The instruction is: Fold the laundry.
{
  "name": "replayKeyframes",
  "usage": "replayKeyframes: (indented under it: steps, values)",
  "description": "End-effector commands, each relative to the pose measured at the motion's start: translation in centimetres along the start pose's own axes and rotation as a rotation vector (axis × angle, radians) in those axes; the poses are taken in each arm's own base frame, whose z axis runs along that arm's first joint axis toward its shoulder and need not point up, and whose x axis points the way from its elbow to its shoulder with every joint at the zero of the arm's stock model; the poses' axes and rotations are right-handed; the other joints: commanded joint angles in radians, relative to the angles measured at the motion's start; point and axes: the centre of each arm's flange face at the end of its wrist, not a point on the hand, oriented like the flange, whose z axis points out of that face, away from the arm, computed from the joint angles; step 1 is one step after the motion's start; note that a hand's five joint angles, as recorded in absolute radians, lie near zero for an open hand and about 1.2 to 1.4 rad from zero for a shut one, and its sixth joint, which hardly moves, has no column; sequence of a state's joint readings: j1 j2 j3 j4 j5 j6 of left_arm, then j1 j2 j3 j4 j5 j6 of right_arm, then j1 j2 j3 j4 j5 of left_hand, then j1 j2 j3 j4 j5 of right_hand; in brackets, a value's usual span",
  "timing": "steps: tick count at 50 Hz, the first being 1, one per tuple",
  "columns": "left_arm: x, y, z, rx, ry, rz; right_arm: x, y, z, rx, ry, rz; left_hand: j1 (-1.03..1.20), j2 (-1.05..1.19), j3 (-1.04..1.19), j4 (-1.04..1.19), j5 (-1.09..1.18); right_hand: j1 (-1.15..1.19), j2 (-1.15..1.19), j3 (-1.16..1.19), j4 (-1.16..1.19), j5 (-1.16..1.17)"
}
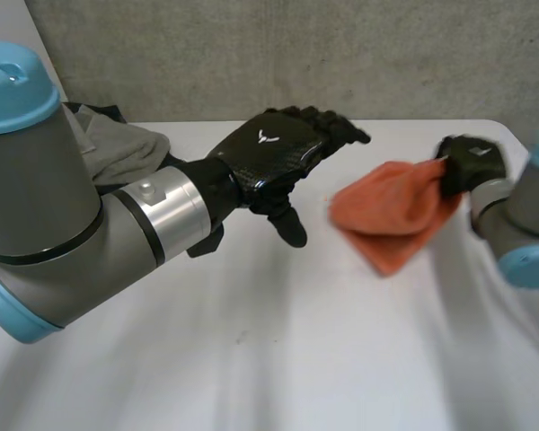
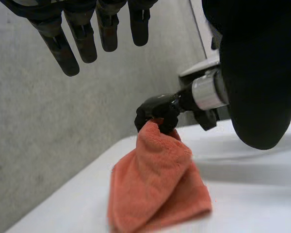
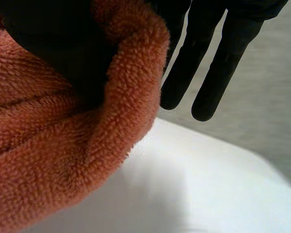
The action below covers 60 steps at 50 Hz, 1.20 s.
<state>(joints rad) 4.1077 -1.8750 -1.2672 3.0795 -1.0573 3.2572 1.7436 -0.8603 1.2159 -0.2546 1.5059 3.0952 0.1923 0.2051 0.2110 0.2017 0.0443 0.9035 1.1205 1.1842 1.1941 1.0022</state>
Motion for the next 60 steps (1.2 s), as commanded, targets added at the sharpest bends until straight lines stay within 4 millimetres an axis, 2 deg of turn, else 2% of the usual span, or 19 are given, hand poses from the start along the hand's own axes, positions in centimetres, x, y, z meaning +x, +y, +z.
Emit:
replayKeyframes:
  steps: [1,4,5,10,13,20,23,24,25,31,44,45,46,47,48,49,54,55,60]
  values:
    - [0.8,-1.3,-0.2,0.047,0.015,0.006,10.7,0.0,5.8,0.028,0.208,-0.018,-0.002,-0.015,-0.021,-0.012,-0.029,0.493,0.276,0.212,0.202,0.220]
    - [0.9,-1.4,-0.2,0.048,0.018,0.007,13.3,0.7,7.1,0.022,0.258,-0.013,-0.002,-0.015,-0.021,-0.012,-0.029,0.493,0.276,0.212,0.202,0.220]
    - [1.0,-1.3,-0.1,0.047,0.020,0.006,15.1,1.3,7.8,0.015,0.296,-0.010,-0.002,-0.015,-0.021,-0.012,-0.029,0.493,0.276,0.212,0.202,0.220]
    - [1.0,-1.1,0.0,0.041,0.022,0.004,19.1,2.9,9.0,-0.020,0.380,0.001,-0.002,-0.015,-0.021,-0.012,-0.029,0.493,0.276,0.212,0.202,0.220]
    - [1.1,-0.9,0.0,0.037,0.024,0.002,20.0,3.6,9.3,-0.028,0.397,0.003,0.001,-0.012,-0.018,-0.009,-0.026,0.493,0.276,0.212,0.202,0.220]
    - [0.9,-1.0,0.1,0.044,0.019,0.004,20.0,4.6,9.3,-0.062,0.392,0.021,0.001,-0.012,-0.018,-0.009,-0.026,0.493,0.276,0.212,0.202,0.220]
    - [0.9,-1.1,0.2,0.050,0.016,0.007,19.7,3.8,9.1,-0.061,0.369,0.020,0.001,-0.012,-0.018,-0.009,-0.026,0.493,0.276,0.212,0.202,0.220]
    - [0.9,-1.1,0.1,0.048,0.017,0.007,19.6,3.2,9.0,-0.059,0.344,0.016,0.001,-0.012,-0.018,-0.009,-0.026,-0.428,-0.645,-0.708,-0.718,-0.701]
    - [0.9,-1.1,0.2,0.050,0.016,0.007,19.4,3.0,9.0,-0.061,0.324,0.014,0.001,-0.012,-0.018,-0.009,-0.026,-0.729,-0.946,-1.010,-1.020,-1.002]
    - [0.9,-0.9,0.1,0.044,0.017,0.003,19.2,2.9,8.7,-0.083,0.174,0.029,0.001,-0.012,-0.018,-0.009,-0.026,-0.729,-0.946,-1.010,-1.020,-1.002]
    - [0.8,0.0,0.5,0.024,0.019,-0.034,17.8,5.7,8.2,-0.179,0.005,0.088,0.004,-0.009,-0.015,-0.006,-0.023,-0.729,-0.946,-1.010,-1.020,-1.002]
    - [0.8,0.0,0.5,0.023,0.021,-0.035,17.6,5.7,8.2,-0.177,-0.007,0.089,0.004,-0.009,-0.015,-0.006,-0.023,-0.635,-0.852,-0.915,-0.925,-0.908]
    - [0.8,0.0,0.5,0.022,0.020,-0.035,17.6,5.7,8.2,-0.177,-0.012,0.090,0.004,-0.009,-0.015,-0.006,-0.023,-0.436,-0.653,-0.717,-0.727,-0.709]
    - [0.8,0.0,0.5,0.023,0.021,-0.035,17.6,5.6,8.2,-0.172,-0.016,0.091,0.004,-0.009,-0.015,-0.006,-0.023,-0.056,-0.273,-0.337,-0.347,-0.329]
    - [0.8,0.0,0.5,0.022,0.020,-0.035,17.6,5.4,8.3,-0.163,-0.009,0.090,0.004,-0.009,-0.015,-0.006,-0.023,0.487,0.270,0.207,0.197,0.214]
    - [0.8,0.0,0.5,0.024,0.019,-0.034,17.7,5.3,8.4,-0.156,-0.001,0.092,0.004,-0.009,-0.015,-0.006,-0.023,0.493,0.276,0.212,0.202,0.220]
    - [0.7,-0.2,0.5,0.028,0.018,-0.032,20.7,4.2,8.6,-0.087,0.195,0.146,0.004,-0.009,-0.015,-0.006,-0.023,0.493,0.276,0.212,0.202,0.220]
    - [0.7,-0.2,0.5,0.028,0.018,-0.032,22.5,3.7,8.6,-0.046,0.289,0.183,0.004,-0.009,-0.015,-0.006,-0.023,0.493,0.276,0.212,0.202,0.220]
    - [0.8,-0.2,0.4,0.029,0.019,-0.031,25.3,3.5,8.1,0.009,0.425,0.236,0.004,-0.009,-0.015,-0.006,-0.023,0.493,0.276,0.212,0.202,0.220]
